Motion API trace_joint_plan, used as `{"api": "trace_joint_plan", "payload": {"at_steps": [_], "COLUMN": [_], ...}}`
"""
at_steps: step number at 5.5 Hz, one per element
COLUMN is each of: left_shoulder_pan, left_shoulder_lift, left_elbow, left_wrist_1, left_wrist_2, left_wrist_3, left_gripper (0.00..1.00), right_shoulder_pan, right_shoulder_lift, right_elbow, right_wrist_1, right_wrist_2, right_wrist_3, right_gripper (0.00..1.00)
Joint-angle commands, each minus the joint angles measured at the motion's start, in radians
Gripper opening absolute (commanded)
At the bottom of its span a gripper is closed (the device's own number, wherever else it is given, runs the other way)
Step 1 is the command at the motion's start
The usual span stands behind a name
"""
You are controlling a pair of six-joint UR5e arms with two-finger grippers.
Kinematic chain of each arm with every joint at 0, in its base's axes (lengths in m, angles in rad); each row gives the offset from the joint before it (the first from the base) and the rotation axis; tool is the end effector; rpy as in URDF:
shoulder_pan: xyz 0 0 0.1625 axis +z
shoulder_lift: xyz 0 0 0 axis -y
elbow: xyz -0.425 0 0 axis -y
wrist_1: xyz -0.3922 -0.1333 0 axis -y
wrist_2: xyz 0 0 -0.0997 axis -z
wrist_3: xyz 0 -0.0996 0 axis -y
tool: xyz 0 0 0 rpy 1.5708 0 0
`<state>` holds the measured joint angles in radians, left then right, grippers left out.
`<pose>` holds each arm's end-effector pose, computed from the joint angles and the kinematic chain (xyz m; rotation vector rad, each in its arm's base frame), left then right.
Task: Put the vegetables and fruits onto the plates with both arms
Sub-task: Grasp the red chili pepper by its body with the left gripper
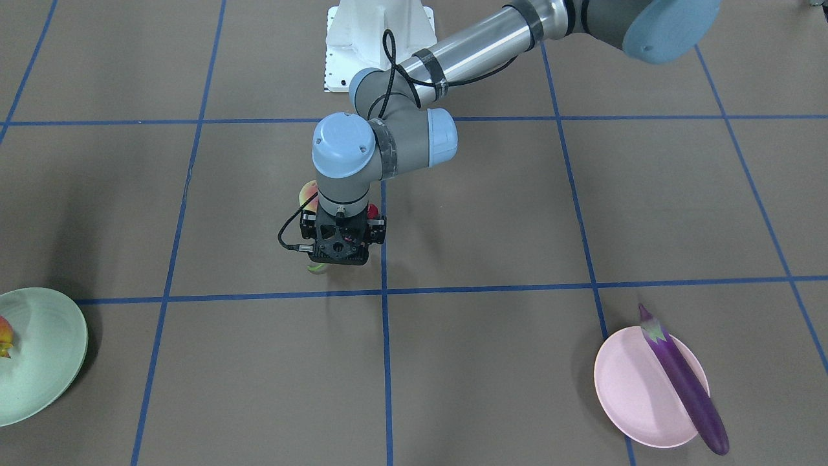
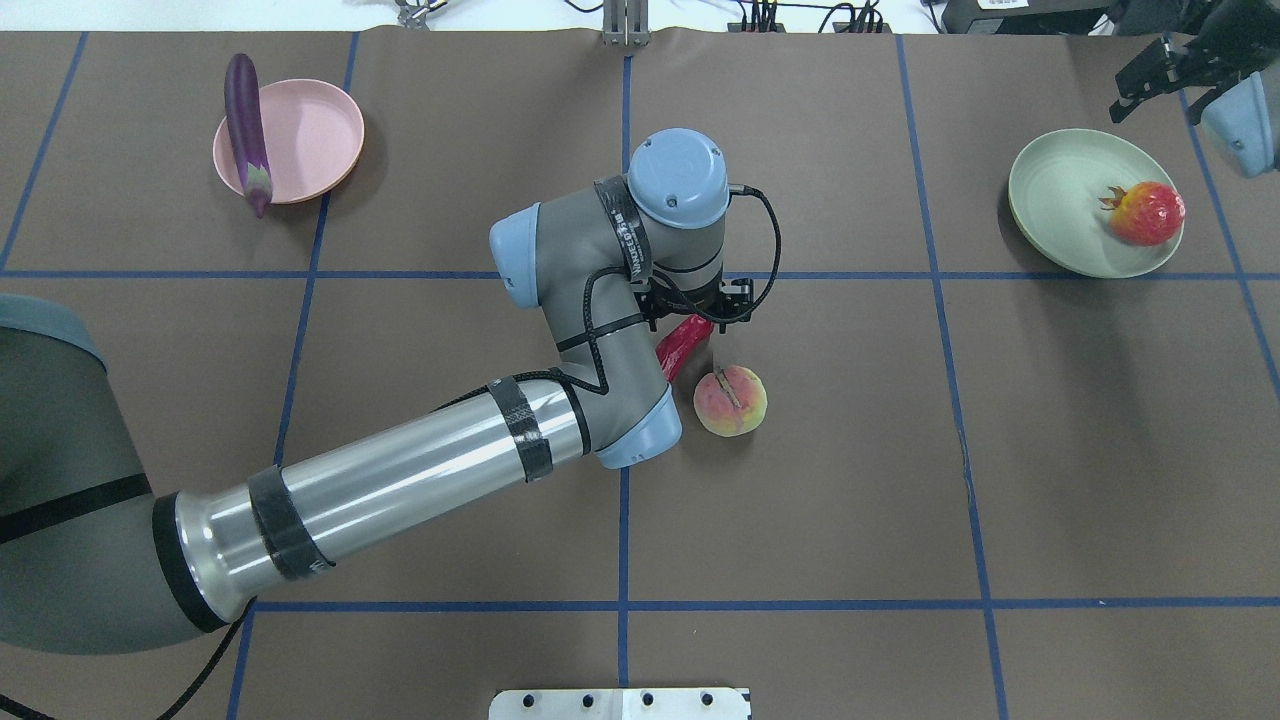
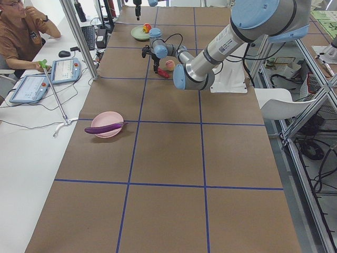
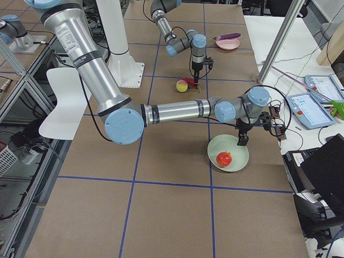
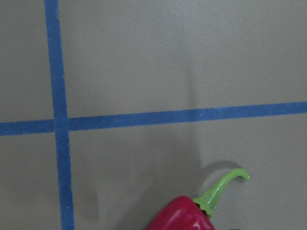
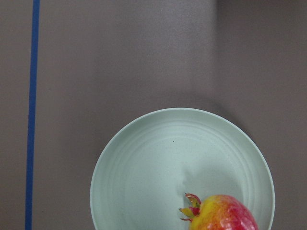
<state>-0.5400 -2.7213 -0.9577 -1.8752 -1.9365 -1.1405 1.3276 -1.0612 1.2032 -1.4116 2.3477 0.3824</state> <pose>0.6880 -0.5263 0.1227 0.0839 0.8956 0.0517 -0.1098 -0.7062 0.5162 0.0347 -0.8210 0.0143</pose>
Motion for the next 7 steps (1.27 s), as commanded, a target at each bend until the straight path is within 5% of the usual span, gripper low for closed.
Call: {"api": "trace_joint_plan", "payload": {"at_steps": [1, 2, 3, 4, 7], "left_shoulder_pan": [0.005, 0.006, 0.003, -0.021, -0.191], "left_shoulder_lift": [0.002, 0.002, 0.002, 0.002, 0.006], "left_elbow": [0.001, 0.001, -0.007, -0.019, -0.039], "left_wrist_1": [0.001, 0.001, 0.002, 0.011, 0.106], "left_wrist_2": [0.01, 0.01, 0.01, 0.008, -0.111], "left_wrist_3": [0.001, 0.001, 0.005, 0.008, 0.225], "left_gripper": [0.55, 0.51, 0.08, 0.0, 0.0], "right_shoulder_pan": [-0.001, -0.001, -0.001, -0.002, -0.107], "right_shoulder_lift": [0.0, 0.0, 0.001, 0.0, -0.002], "right_elbow": [0.01, 0.01, 0.013, 0.033, 0.158], "right_wrist_1": [-0.001, -0.001, -0.001, -0.001, 0.008], "right_wrist_2": [0.009, 0.009, 0.009, 0.013, 0.013], "right_wrist_3": [0.016, 0.016, 0.016, 0.041, 0.281], "right_gripper": [1.0, 1.0, 1.0, 1.0, 1.0]}}
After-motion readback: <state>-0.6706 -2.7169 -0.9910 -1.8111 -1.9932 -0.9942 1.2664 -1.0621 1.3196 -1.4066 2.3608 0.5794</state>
